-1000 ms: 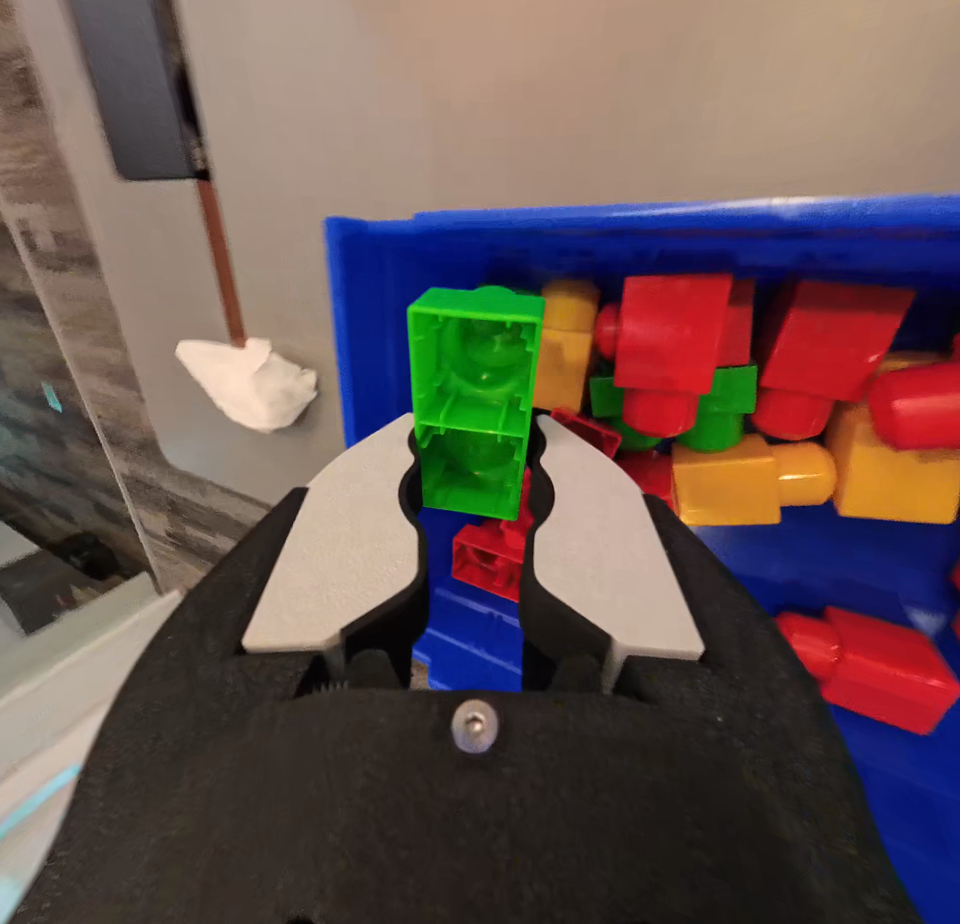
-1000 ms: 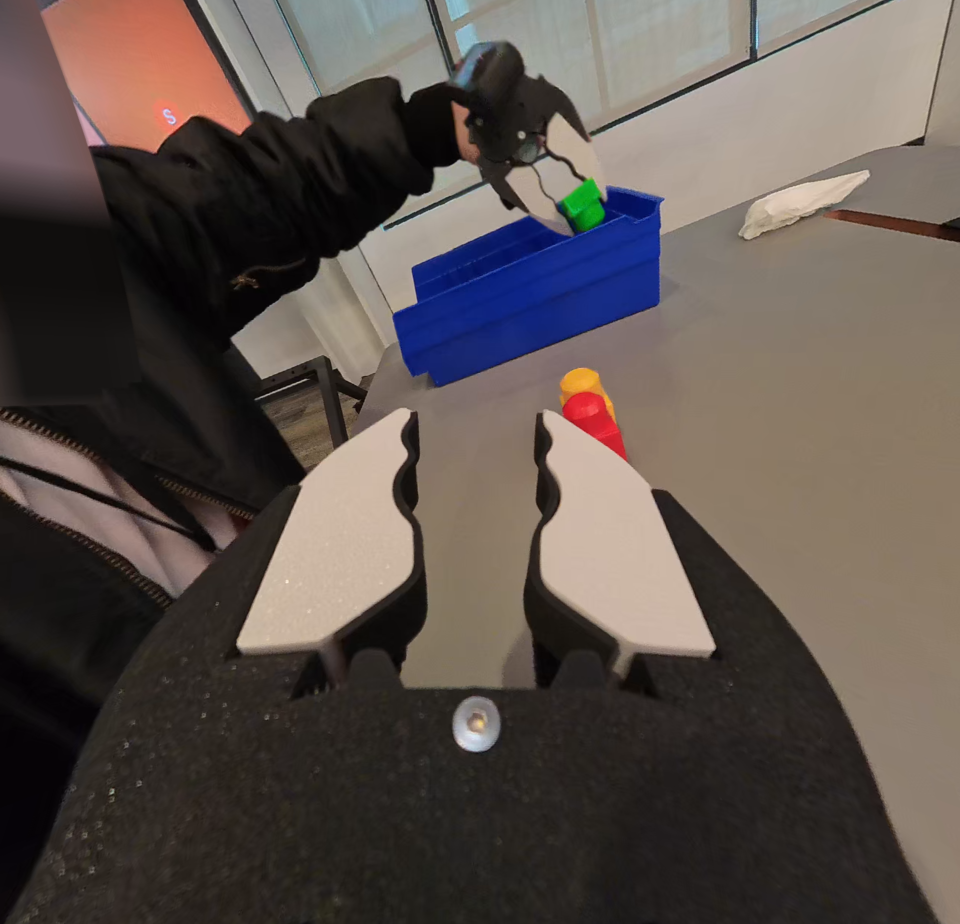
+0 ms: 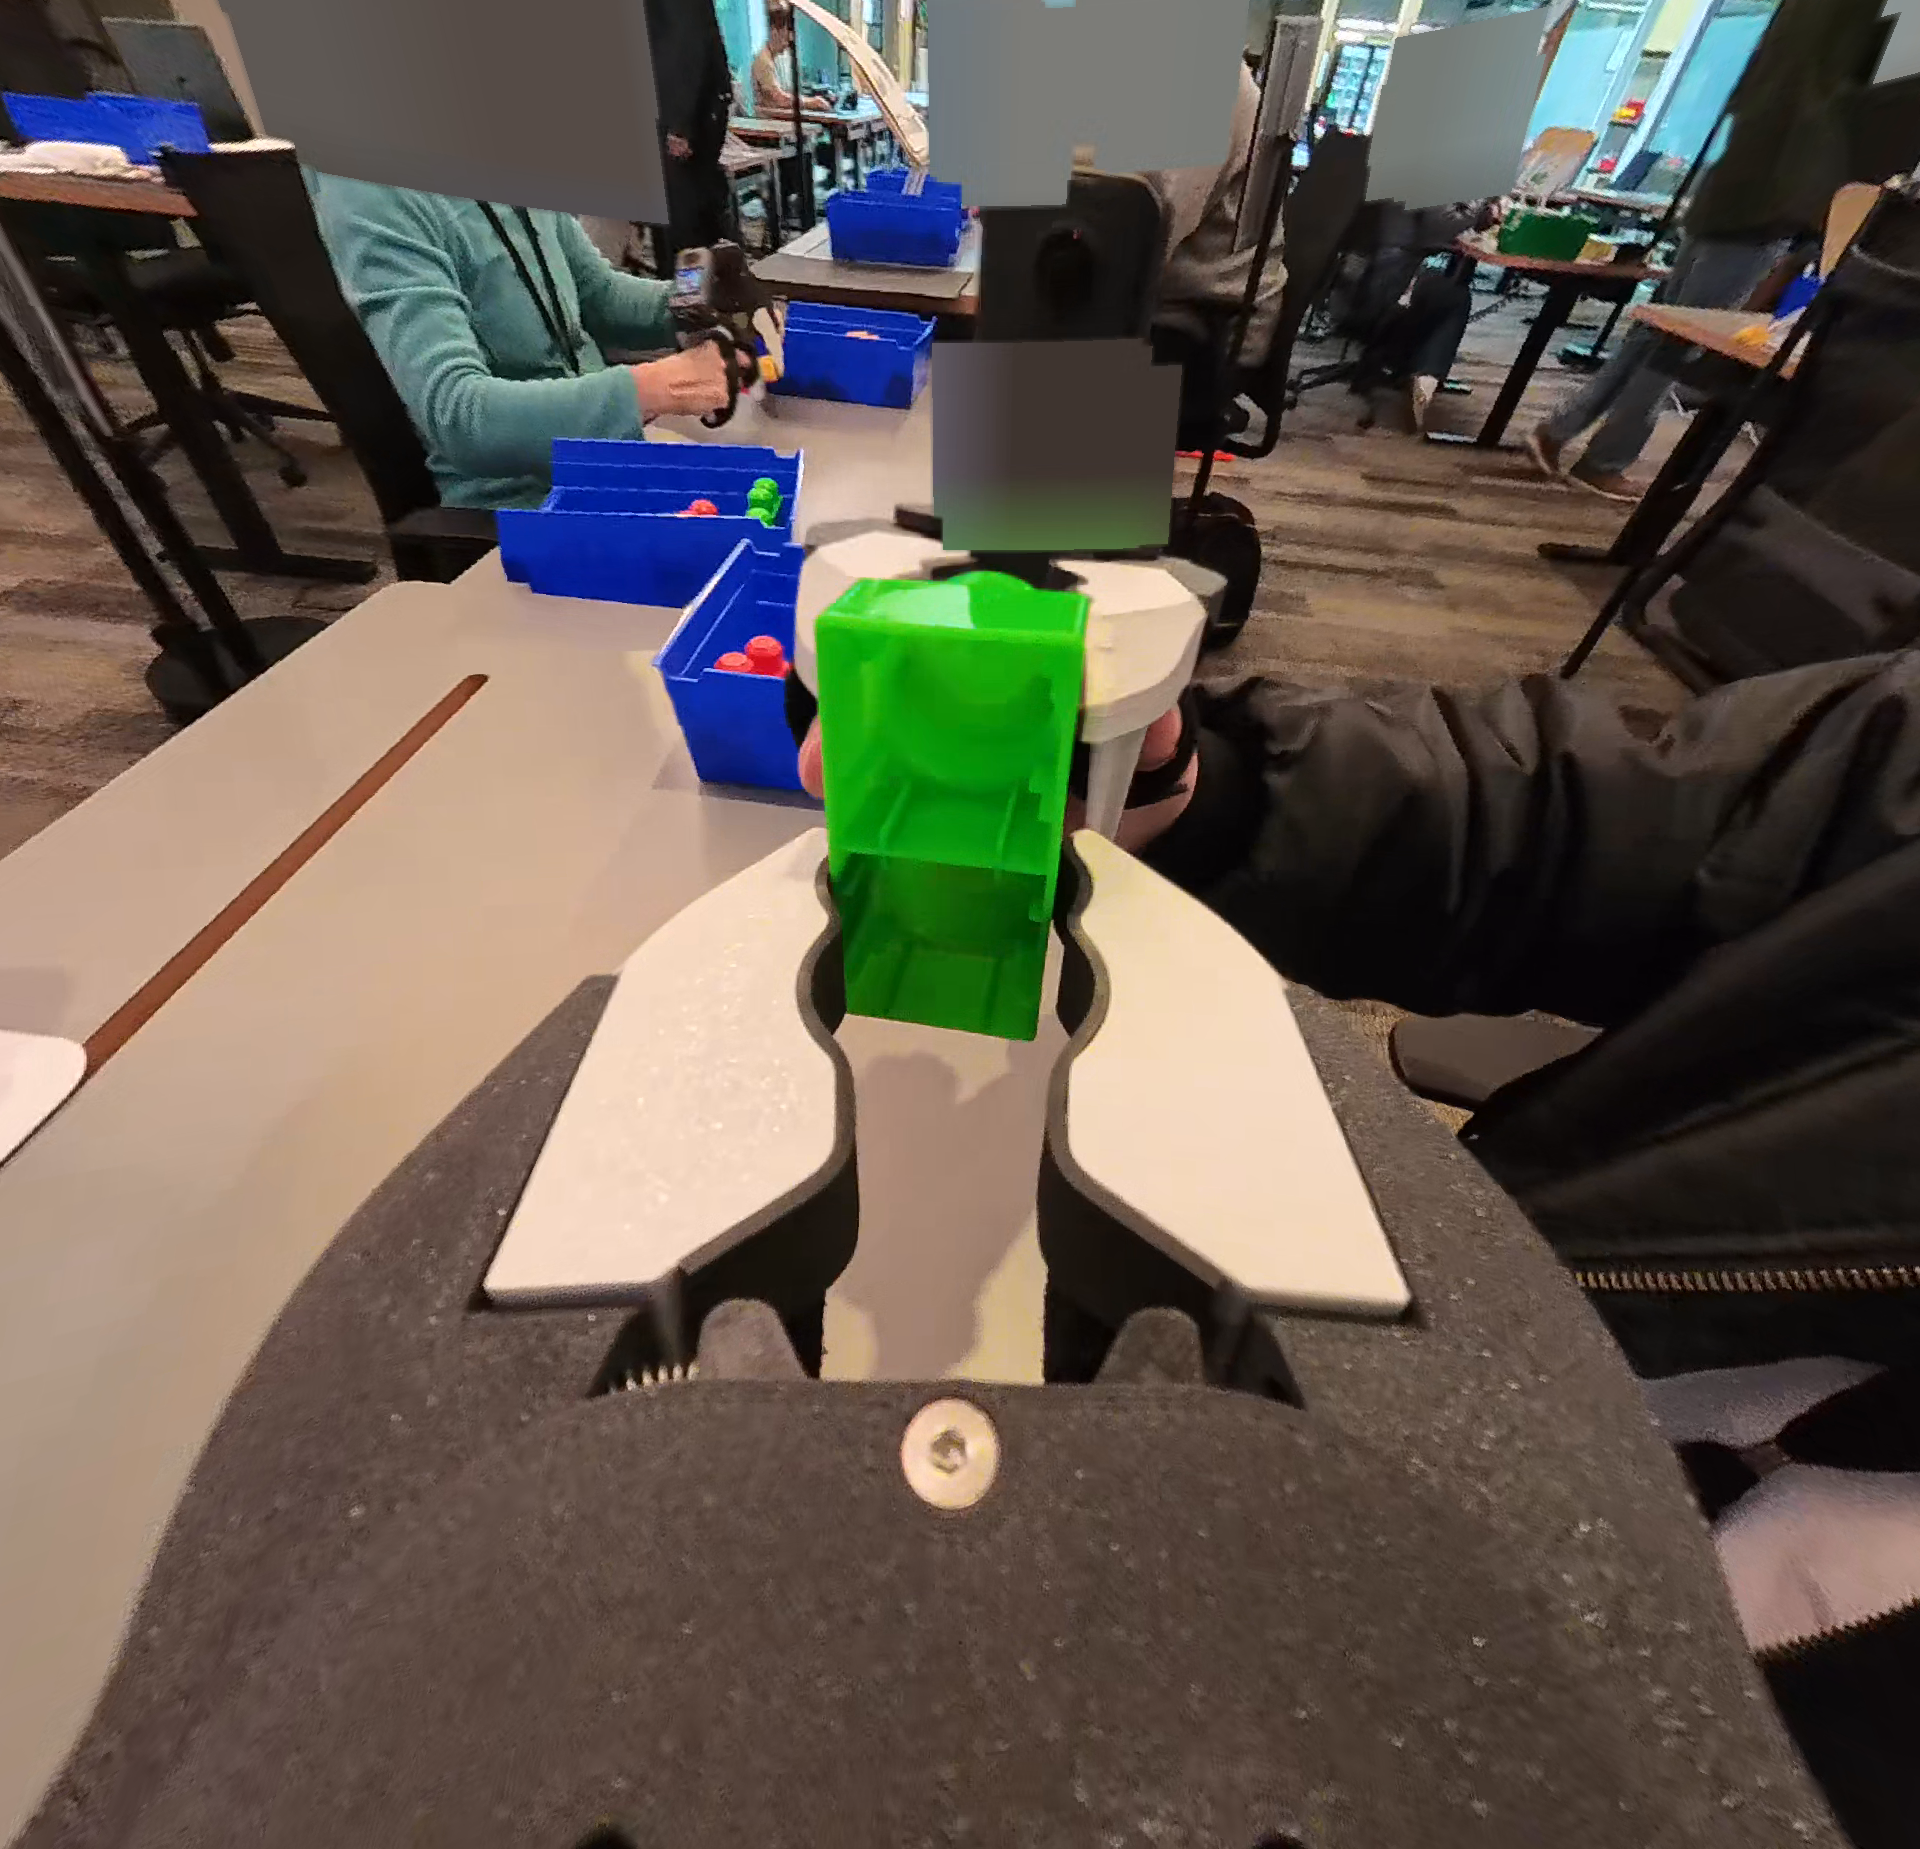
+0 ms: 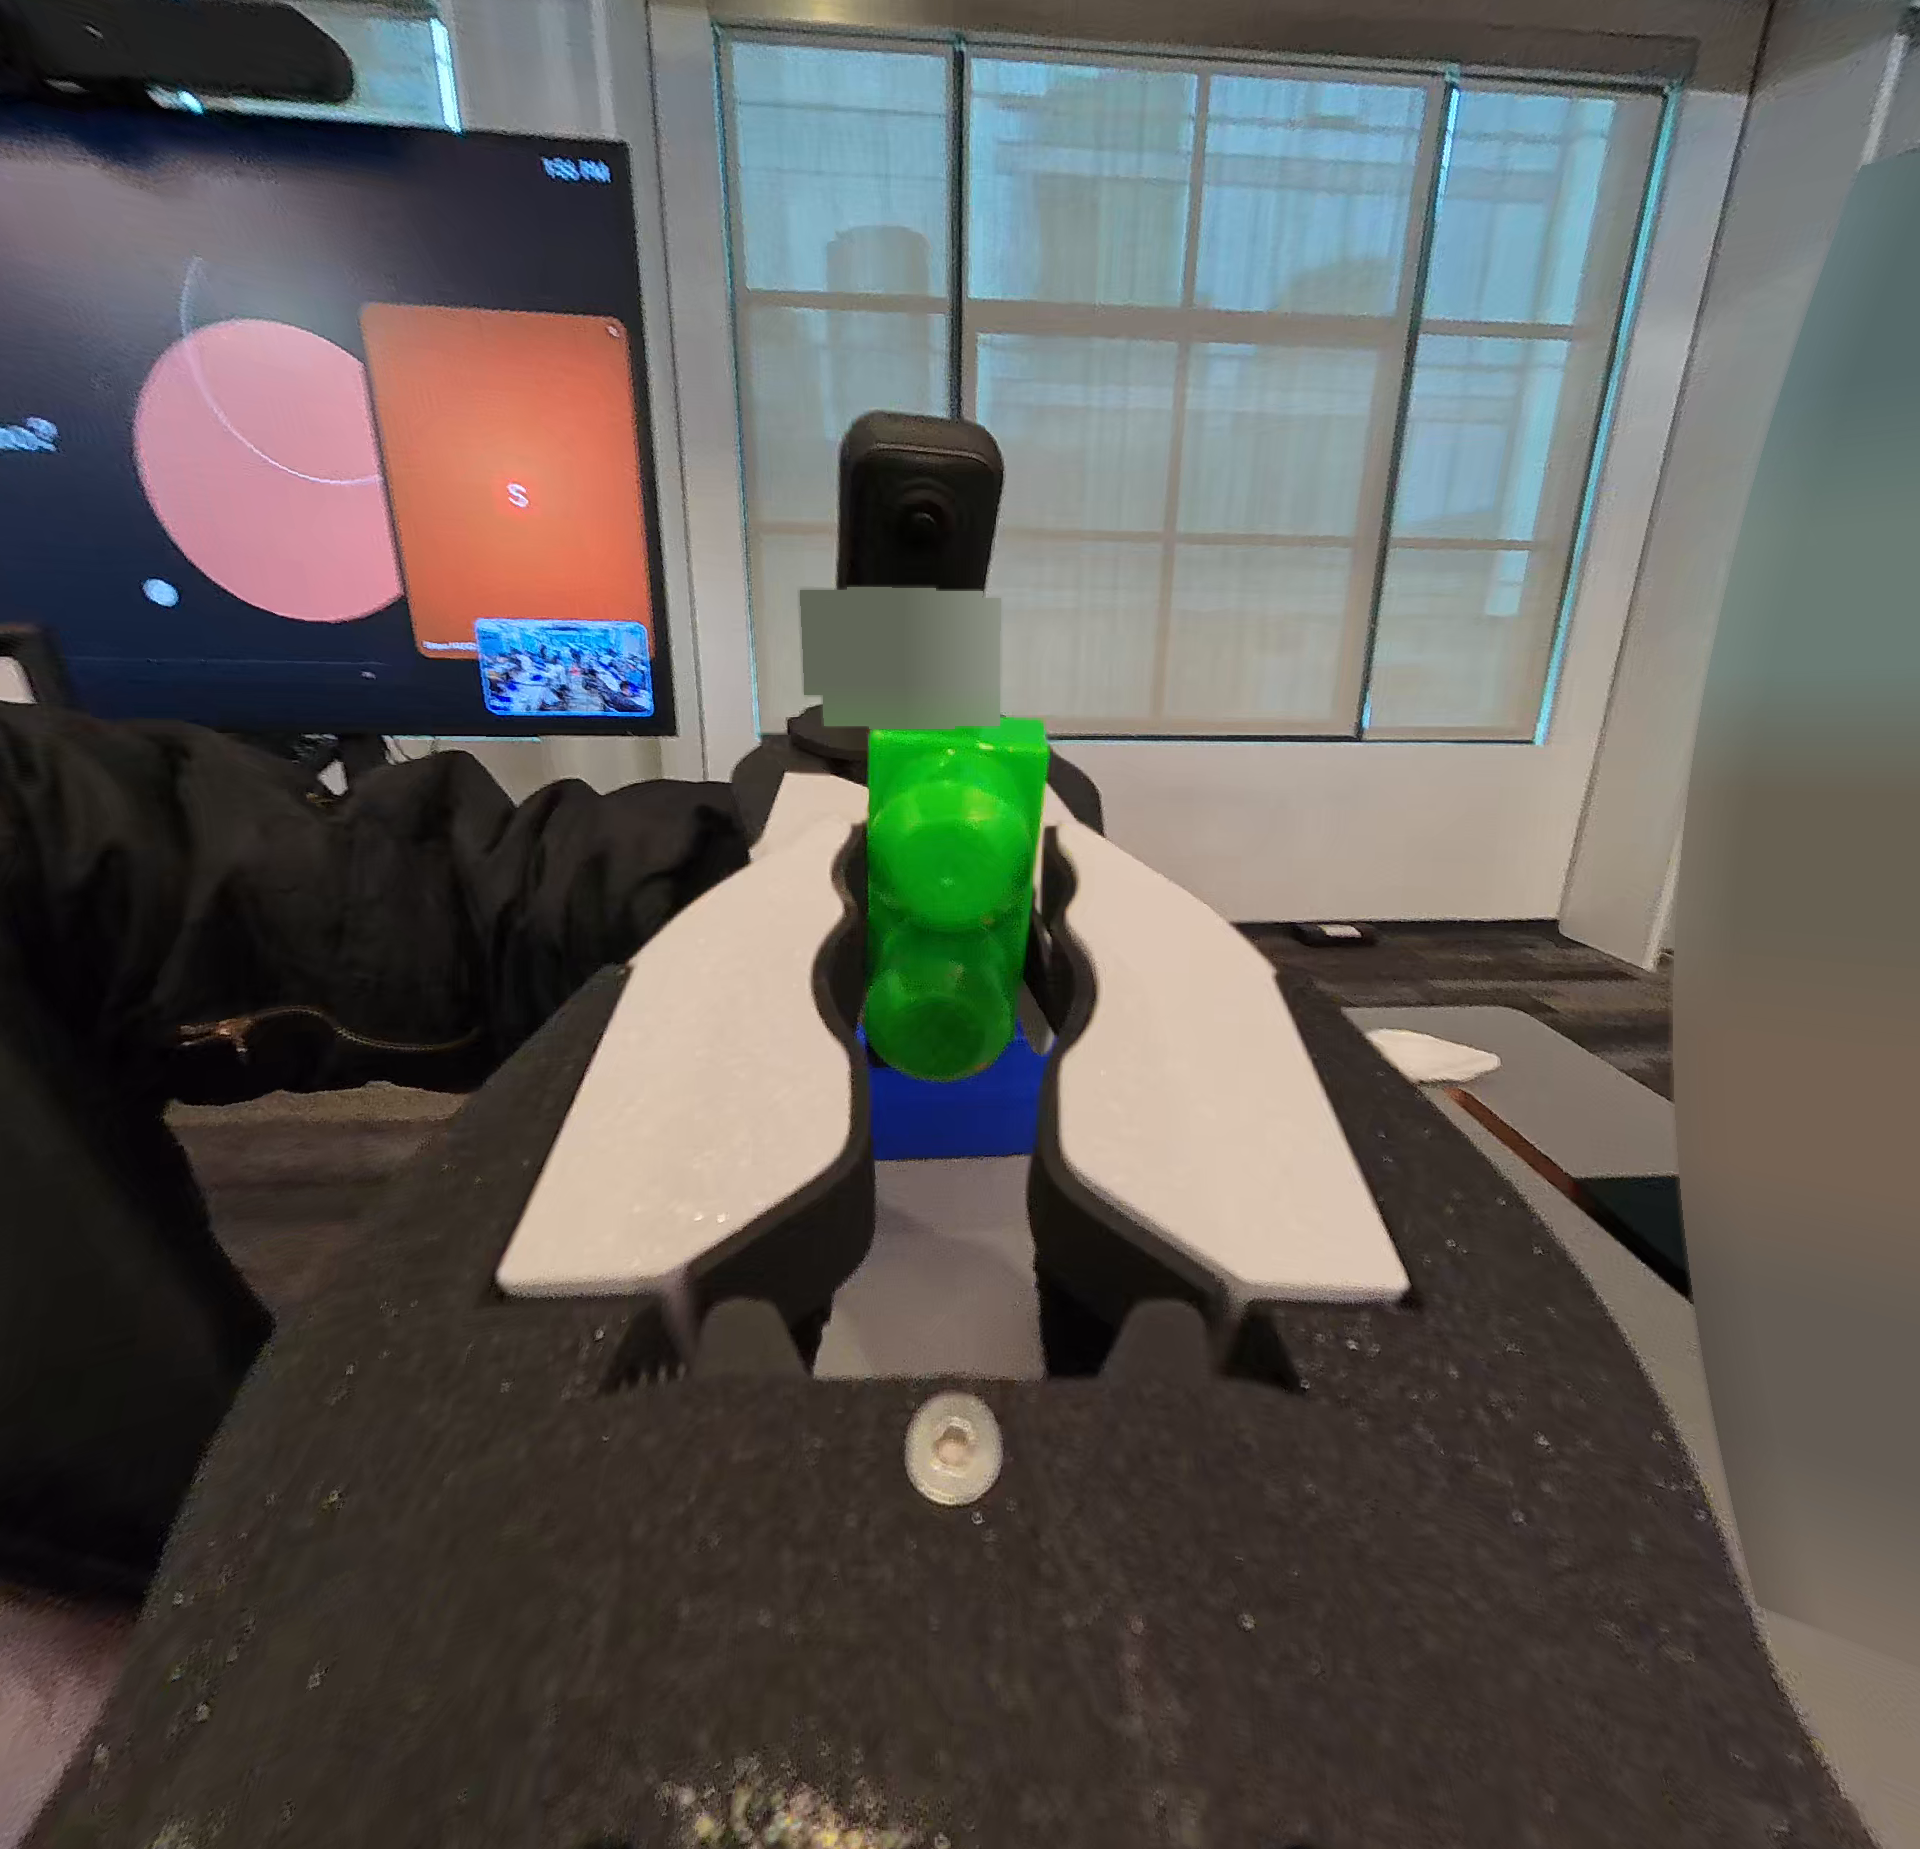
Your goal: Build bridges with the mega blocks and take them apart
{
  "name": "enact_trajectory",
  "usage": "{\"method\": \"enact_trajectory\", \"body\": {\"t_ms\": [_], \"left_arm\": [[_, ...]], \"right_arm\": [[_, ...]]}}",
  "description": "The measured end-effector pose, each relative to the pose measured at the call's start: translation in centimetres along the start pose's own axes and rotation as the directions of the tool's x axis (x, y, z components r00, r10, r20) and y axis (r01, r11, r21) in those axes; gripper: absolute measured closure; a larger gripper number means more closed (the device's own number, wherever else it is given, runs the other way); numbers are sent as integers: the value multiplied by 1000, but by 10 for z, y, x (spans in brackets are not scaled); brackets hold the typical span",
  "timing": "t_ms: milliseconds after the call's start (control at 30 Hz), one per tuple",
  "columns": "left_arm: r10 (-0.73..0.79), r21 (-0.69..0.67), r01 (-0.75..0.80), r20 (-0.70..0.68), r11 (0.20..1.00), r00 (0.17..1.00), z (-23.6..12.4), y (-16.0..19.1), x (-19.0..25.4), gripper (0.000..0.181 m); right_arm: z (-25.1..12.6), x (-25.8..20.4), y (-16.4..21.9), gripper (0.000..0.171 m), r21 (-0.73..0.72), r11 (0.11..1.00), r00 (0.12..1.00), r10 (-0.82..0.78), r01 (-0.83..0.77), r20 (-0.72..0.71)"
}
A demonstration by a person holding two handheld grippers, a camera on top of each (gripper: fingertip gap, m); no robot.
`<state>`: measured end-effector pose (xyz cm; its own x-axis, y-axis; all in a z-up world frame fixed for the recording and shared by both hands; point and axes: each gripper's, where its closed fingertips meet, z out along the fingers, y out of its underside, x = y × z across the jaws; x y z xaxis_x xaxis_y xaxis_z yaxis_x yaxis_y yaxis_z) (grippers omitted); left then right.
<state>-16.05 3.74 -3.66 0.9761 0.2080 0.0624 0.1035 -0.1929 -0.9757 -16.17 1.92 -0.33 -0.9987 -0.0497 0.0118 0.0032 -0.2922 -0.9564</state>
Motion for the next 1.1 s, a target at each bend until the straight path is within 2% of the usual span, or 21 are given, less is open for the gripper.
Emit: {"method": "enact_trajectory", "body": {"t_ms": [167,267,333,433,467,533,600,633,733,800,833,967,1100], "left_arm": [[-9,-19,8,-4,1000,1000,12,2,7,144],[-41,-21,41,-19,999,999,13,7,9,127],[-12,-60,14,33,998,999,8,20,2,125],[98,-213,-61,165,975,982,-21,56,-18,123],[156,-285,-89,223,954,962,-37,70,-30,129],[328,-498,-118,357,859,875,-79,105,-61,132],[392,-626,9,499,780,773,-120,137,-85,130],[334,-595,104,577,797,745,-131,151,-88,128],[21,-319,365,777,875,630,-133,194,-83,123],[-82,-173,412,842,895,533,-125,221,-82,113],[-82,-134,414,882,900,463,-125,234,-86,109],[-24,-104,438,961,893,276,-120,264,-104,88],[-103,1,503,979,865,174,-118,276,-121,80]], "right_arm": [[-7,-6,-3,142,41,998,998,43,-44,42],[-9,-2,3,142,8,999,998,52,-52,22],[-11,2,9,142,-23,998,998,57,-57,3],[-24,14,21,142,-96,993,996,60,-65,-60],[-32,18,28,142,-136,988,995,59,-70,-82],[-49,28,47,142,-250,965,990,42,-76,-137],[-73,44,76,142,-399,912,977,7,-94,-213],[-86,53,91,142,-472,875,967,-19,-107,-254],[-119,77,128,142,-599,783,930,-75,-168,-359],[-129,84,143,142,-604,771,922,-59,-202,-384],[-132,85,149,142,-600,770,922,-42,-216,-386],[-136,90,161,142,-579,777,921,3,-248,-390],[-139,90,161,142,-547,797,925,39,-257,-377]]}}
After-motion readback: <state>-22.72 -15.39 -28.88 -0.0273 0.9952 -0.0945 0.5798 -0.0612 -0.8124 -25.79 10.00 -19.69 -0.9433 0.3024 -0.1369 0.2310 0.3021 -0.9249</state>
